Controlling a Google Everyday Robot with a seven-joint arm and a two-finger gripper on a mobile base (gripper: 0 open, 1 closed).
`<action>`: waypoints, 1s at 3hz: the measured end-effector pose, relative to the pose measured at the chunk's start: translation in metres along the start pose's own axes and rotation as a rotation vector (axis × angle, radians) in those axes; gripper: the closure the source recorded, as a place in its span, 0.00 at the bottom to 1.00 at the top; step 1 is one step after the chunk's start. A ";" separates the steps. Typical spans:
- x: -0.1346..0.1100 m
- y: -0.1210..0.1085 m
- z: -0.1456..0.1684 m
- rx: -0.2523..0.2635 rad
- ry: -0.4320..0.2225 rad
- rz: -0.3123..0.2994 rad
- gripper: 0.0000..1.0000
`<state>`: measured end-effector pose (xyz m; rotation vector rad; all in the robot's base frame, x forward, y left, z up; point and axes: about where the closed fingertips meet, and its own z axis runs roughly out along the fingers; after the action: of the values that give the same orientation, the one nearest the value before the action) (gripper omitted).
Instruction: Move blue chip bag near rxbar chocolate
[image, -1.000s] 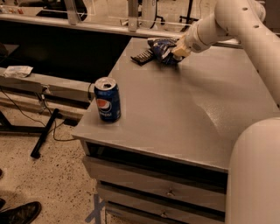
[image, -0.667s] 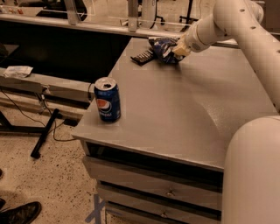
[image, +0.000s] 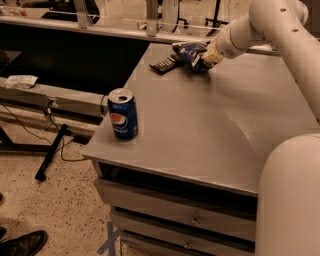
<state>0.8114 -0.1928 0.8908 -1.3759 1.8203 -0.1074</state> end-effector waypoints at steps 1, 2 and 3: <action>0.000 -0.001 -0.006 0.005 -0.005 -0.017 0.26; -0.005 0.003 -0.012 -0.005 -0.019 -0.028 0.04; -0.010 0.011 -0.027 -0.034 -0.039 -0.032 0.00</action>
Offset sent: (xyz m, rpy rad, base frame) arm -0.0202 -0.0016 0.0208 0.0010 -0.0261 0.0473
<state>0.7863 -0.1905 0.9081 -1.4214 1.7761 -0.0665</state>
